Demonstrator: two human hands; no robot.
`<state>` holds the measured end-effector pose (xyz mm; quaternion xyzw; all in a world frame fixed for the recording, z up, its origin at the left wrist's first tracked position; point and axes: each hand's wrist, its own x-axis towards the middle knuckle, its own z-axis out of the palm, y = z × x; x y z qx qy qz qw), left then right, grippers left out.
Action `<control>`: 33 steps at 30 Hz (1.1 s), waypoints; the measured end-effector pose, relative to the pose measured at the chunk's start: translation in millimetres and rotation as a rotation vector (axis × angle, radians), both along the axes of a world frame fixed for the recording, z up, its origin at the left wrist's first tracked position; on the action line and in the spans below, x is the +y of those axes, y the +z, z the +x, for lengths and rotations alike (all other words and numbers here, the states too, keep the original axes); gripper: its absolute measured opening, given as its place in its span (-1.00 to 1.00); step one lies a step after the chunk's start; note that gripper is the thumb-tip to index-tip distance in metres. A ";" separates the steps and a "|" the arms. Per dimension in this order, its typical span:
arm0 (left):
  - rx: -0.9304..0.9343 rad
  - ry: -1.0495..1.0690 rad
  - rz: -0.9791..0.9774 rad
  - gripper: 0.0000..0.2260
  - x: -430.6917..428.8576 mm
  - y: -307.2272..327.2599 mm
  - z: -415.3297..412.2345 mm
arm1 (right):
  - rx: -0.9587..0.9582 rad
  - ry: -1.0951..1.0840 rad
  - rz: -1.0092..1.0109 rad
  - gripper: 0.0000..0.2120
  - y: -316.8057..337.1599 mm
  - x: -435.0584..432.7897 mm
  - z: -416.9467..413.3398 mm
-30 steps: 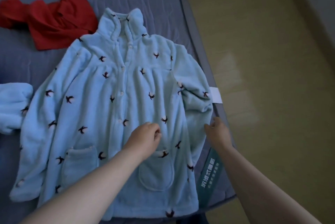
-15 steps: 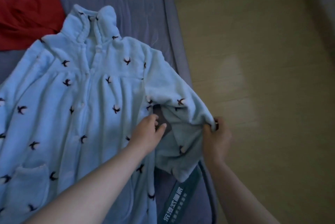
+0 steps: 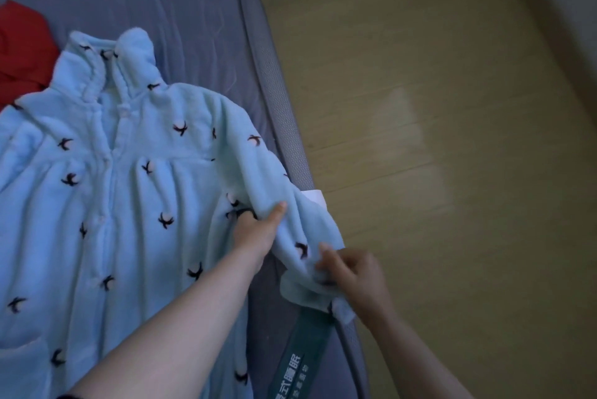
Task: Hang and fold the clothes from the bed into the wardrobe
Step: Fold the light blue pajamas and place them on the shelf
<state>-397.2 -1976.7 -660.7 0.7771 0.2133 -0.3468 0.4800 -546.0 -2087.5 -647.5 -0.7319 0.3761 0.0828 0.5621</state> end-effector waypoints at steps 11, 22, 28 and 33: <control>-0.074 -0.110 -0.051 -0.86 39.2 -11.6 4.3 | 0.090 0.131 -0.148 -0.82 -22.8 -21.6 39.5; -0.453 -0.828 0.382 -0.62 35.9 -13.9 38.3 | 0.012 -0.271 -0.271 -0.73 24.7 -131.3 64.3; -0.229 -1.052 0.430 -0.68 46.1 -27.4 43.5 | 0.241 -0.160 -0.860 -0.68 26.4 -143.1 75.7; -0.222 -1.127 0.426 -0.59 45.1 -20.4 46.4 | 0.233 -0.123 -0.874 -0.67 33.9 -152.2 80.0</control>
